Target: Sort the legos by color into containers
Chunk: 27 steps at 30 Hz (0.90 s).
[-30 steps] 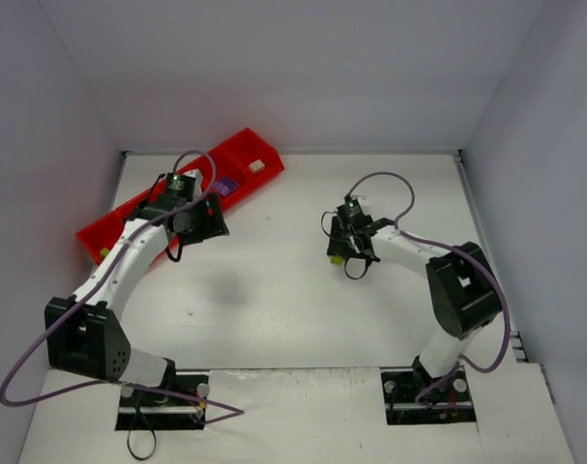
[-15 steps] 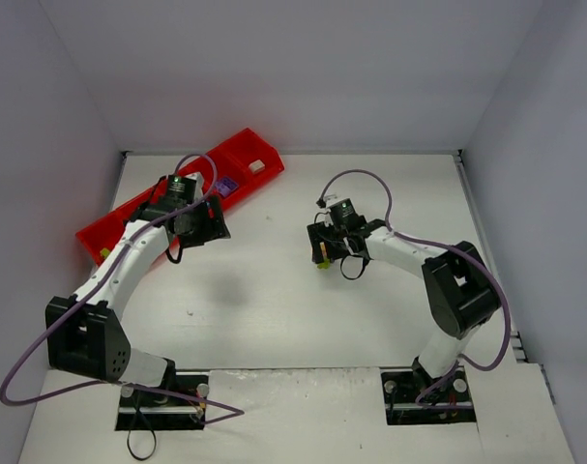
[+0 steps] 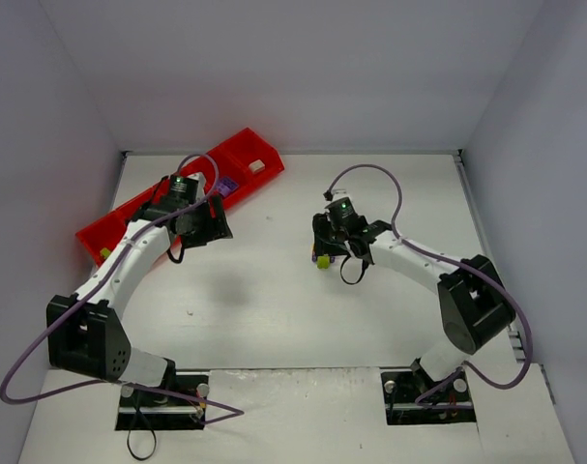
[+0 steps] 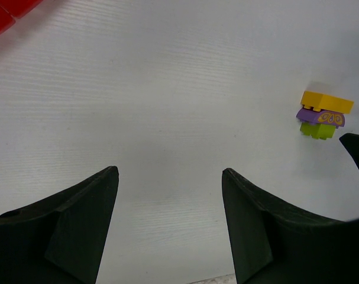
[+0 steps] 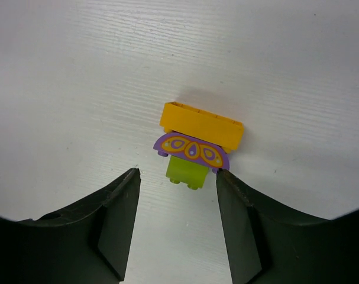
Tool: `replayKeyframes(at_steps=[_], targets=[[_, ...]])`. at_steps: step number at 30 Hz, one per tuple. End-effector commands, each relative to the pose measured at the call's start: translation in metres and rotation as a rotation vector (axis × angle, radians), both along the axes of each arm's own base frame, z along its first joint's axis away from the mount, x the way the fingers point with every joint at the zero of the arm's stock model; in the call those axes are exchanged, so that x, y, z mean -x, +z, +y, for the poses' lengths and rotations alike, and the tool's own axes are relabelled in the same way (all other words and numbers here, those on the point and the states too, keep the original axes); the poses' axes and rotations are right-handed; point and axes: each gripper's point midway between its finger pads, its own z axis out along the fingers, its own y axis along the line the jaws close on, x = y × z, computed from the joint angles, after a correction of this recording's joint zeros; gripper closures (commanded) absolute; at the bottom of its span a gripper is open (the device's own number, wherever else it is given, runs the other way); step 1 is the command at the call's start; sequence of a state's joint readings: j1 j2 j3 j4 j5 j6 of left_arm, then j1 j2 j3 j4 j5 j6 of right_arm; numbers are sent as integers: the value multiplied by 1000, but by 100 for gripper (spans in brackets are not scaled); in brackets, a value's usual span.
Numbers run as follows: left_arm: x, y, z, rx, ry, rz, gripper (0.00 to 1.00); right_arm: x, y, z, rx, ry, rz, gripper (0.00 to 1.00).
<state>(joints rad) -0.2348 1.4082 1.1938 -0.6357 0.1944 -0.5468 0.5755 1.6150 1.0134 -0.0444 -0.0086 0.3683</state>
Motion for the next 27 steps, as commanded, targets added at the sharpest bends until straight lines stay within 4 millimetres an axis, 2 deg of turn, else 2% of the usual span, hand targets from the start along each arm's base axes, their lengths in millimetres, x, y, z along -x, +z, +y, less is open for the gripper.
replayKeyframes(at_steps=[1, 5, 11, 14, 27], targets=[[-9, 12, -8, 29, -5, -44, 36, -4, 20, 5, -51, -114, -35, 50], [-9, 14, -8, 30, -10, -49, 36, 2, 0, 3, -22, -176, 26, 50], [-6, 13, -7, 24, -11, -44, 36, 12, -19, 6, -12, -204, 83, 53], [-4, 11, -7, 23, -13, -38, 36, 9, -25, 2, 14, -221, 81, 56], [2, 11, -5, 20, -17, -33, 36, 3, -49, 4, 63, -234, 120, 57]])
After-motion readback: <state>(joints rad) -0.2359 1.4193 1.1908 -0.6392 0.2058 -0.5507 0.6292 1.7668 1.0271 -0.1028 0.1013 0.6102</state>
